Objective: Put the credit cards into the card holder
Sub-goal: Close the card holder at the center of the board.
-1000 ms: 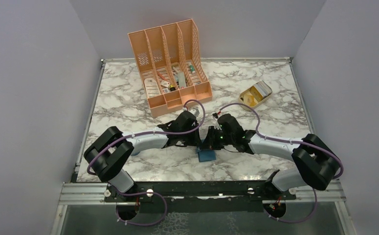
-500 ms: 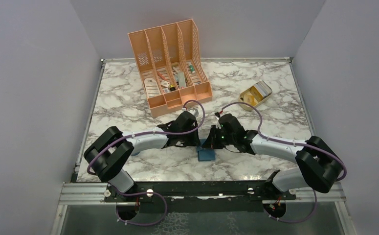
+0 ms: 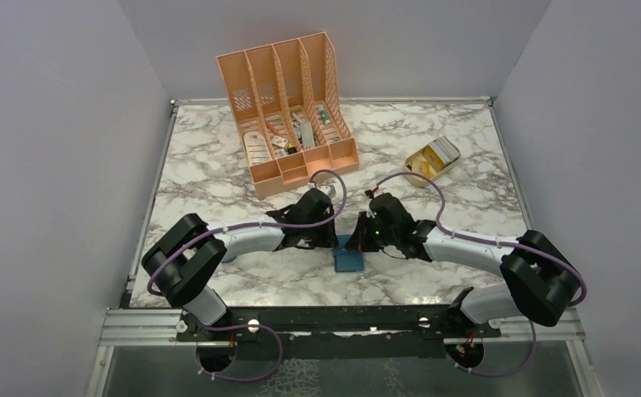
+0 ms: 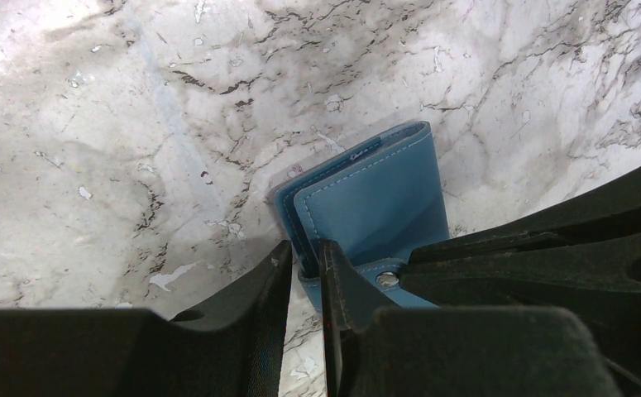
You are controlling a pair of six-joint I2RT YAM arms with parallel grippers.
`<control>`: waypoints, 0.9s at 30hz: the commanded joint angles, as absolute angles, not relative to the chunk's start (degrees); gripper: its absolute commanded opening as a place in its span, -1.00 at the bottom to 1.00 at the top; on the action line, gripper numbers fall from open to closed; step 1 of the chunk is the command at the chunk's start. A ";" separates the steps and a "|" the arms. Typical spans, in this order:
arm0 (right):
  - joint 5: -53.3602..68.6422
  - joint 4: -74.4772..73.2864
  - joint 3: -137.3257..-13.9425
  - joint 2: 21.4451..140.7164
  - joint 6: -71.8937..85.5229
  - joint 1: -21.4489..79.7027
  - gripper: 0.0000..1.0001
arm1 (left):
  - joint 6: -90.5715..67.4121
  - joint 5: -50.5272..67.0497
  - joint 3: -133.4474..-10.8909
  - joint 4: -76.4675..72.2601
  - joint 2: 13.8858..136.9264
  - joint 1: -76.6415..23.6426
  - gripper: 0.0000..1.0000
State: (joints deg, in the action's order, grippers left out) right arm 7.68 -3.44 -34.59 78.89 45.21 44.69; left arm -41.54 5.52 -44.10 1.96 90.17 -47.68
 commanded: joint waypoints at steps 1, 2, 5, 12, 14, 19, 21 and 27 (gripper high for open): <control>4.57 -4.23 -33.87 78.65 44.43 45.04 -0.98 | -40.69 3.97 -43.41 2.74 89.24 -47.57 -0.57; 4.57 -4.22 -33.84 78.66 44.47 45.07 -0.98 | -40.64 4.01 -43.42 2.80 89.21 -47.63 -0.57; 4.96 -4.13 -33.49 78.44 44.56 45.09 -0.98 | -40.61 4.55 -43.57 2.86 89.31 -47.64 -0.56; 4.31 -4.47 -32.37 78.59 44.78 45.02 -0.98 | -41.11 4.93 -43.59 3.22 89.01 -47.64 -0.54; 4.39 -4.45 -32.36 78.77 44.86 45.10 -0.98 | -41.13 4.87 -43.87 3.84 88.69 -47.64 -0.53; 4.39 -4.12 -32.14 79.31 44.74 45.08 -0.98 | -42.00 5.48 -44.13 4.69 86.56 -47.64 -0.44; 4.54 -4.15 -31.92 79.30 44.65 45.09 -0.98 | -42.97 6.49 -43.89 4.55 85.14 -47.69 -0.44; 5.54 -2.93 -30.94 79.17 44.91 45.07 -0.98 | -46.00 12.30 -41.89 -0.75 83.17 -48.74 -0.46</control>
State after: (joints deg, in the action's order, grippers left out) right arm 6.76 -2.94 -32.34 78.96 45.21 44.69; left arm -43.53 7.20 -43.40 3.20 84.68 -47.88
